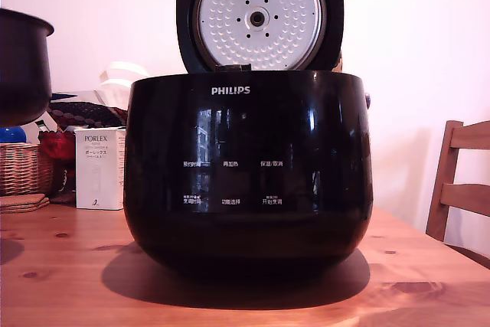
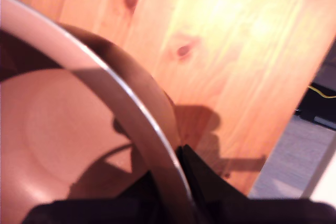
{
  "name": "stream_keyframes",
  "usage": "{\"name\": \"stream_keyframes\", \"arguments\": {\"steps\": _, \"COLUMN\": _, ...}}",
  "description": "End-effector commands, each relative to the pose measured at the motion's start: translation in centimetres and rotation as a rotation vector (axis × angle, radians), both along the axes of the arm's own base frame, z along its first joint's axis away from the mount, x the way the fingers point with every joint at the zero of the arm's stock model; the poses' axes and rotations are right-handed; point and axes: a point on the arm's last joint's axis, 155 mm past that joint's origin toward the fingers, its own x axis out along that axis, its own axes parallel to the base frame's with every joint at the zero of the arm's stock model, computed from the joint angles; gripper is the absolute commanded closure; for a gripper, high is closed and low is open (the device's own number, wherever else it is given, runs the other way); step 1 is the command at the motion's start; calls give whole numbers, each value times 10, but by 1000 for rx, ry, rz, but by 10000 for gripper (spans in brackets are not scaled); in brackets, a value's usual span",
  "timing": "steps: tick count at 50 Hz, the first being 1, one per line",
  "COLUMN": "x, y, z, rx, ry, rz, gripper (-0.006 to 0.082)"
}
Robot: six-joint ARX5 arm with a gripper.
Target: Pick up the metallic pot next to the rice cooker
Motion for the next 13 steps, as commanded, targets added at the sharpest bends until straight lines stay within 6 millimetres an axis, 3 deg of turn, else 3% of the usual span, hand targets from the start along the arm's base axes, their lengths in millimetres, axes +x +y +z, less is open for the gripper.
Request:
{"name": "stream_keyframes", "arguments": {"steps": 1, "x": 8, "y": -2, "z": 11, "rx": -9, "ry": -56, "rz": 1, "gripper": 791}}
{"name": "stream_keyframes", "arguments": {"steps": 13, "x": 8, "y": -2, "z": 12, "rx": -10, "ry": -60, "rz": 1, "gripper": 791}}
